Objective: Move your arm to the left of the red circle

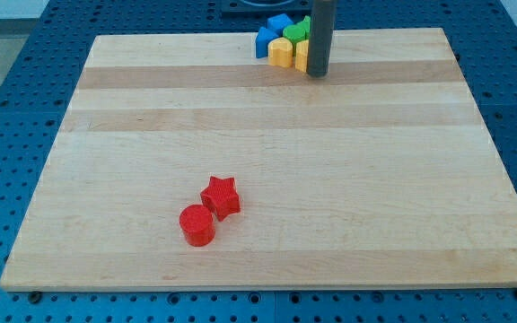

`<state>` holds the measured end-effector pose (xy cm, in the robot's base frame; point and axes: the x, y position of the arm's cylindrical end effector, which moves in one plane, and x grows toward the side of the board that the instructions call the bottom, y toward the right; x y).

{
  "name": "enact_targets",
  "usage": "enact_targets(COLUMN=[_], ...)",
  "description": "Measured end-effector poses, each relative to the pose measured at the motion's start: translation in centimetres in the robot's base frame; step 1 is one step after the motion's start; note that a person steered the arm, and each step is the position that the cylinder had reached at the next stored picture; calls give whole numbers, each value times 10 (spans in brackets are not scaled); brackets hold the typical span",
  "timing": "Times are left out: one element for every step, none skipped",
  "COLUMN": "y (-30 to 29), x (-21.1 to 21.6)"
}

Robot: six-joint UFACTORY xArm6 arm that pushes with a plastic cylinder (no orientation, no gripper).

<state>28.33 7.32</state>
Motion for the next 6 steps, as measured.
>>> enact_targets(y=[0, 0, 4, 9, 49, 62], x=[-5, -5, 12, 69, 117, 143])
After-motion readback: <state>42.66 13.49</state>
